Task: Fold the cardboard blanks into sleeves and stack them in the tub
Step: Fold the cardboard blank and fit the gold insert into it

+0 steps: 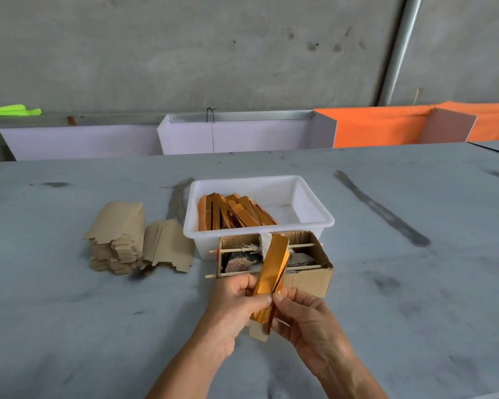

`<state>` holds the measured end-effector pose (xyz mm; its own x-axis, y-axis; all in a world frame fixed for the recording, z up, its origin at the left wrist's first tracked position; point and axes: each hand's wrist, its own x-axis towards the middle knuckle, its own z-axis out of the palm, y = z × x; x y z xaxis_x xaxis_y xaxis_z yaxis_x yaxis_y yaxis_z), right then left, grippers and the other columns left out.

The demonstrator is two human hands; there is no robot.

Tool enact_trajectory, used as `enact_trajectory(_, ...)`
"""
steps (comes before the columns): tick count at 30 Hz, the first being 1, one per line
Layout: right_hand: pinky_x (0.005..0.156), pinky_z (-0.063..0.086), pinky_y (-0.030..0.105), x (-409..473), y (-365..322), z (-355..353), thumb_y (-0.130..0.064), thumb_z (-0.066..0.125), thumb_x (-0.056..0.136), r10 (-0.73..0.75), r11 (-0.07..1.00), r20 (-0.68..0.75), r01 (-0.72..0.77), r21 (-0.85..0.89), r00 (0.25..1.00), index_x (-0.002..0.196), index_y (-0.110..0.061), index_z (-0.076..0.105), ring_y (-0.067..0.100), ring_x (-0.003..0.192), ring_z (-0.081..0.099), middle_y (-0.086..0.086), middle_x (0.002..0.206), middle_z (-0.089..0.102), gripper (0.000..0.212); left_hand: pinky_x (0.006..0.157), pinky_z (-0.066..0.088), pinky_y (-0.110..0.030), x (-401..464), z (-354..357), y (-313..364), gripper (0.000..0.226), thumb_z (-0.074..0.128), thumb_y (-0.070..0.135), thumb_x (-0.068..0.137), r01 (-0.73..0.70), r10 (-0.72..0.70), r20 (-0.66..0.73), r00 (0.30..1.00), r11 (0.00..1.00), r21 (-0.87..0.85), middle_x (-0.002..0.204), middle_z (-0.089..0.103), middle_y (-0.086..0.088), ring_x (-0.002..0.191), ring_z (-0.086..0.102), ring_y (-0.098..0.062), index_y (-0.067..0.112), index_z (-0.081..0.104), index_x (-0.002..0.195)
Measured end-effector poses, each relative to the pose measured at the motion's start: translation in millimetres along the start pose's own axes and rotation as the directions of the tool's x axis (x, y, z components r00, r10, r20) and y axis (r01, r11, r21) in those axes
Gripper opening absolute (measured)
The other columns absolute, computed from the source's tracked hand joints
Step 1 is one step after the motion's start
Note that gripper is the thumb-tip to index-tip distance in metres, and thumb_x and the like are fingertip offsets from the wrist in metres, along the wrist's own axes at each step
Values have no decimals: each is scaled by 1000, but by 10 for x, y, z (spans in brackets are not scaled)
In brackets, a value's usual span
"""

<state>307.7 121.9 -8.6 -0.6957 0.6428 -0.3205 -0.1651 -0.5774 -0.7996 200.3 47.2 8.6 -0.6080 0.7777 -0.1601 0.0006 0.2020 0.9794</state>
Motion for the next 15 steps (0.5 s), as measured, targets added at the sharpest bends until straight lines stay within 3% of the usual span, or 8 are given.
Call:
enact_trajectory(3, 46, 50, 22, 8, 26, 35, -2, 63, 83, -17, 1000, -69, 16, -13, 997, 75, 0, 62, 14, 51, 60, 12, 62, 64, 8, 57, 47, -13, -26, 33, -11, 7, 65, 11, 86, -23, 23, -5, 1000, 999, -31, 76, 71, -4, 66, 63, -7, 13, 71, 84)
enact_trajectory(5, 47, 51, 24, 12, 38, 61, 1, 60, 86, -53, 999, -123, 52, -14, 991, 70, -1, 59, 15, 49, 57, 12, 58, 62, 15, 59, 50, -15, -56, 61, -5, 7, 70, 11, 82, -45, 45, 14, 999, 998, -45, 79, 72, -4, 67, 64, -8, 17, 70, 85)
enact_trajectory(8, 48, 51, 28, -13, 25, 79, 2, 60, 85, -65, 998, -141, 63, -17, 988, 69, -1, 56, 23, 48, 58, 18, 62, 63, 17, 58, 53, -22, -79, 87, -10, 33, 72, -6, 74, -61, 62, 34, 998, 998, -27, 85, 72, -6, 65, 64, -8, 20, 65, 93)
enact_trajectory(11, 53, 46, 26, -16, 2, 44, -2, 65, 83, -62, 994, -153, 48, -95, 986, 69, -7, 56, 16, 54, 58, 7, 58, 62, 17, 58, 51, -20, -54, 36, -11, 38, 68, -10, 77, -40, 40, 23, 999, 999, 9, 90, 71, -2, 72, 64, -9, 19, 61, 101)
enact_trajectory(15, 60, 43, 29, -1, -86, -45, -1, 69, 78, -91, 989, -196, 66, -132, 976, 72, -9, 64, 13, 61, 56, 2, 62, 63, 12, 57, 49, -20, -37, -78, 0, 43, 68, -8, 77, -31, 13, 152, 988, 992, 121, 93, 67, -2, 72, 61, -10, 24, 58, 105)
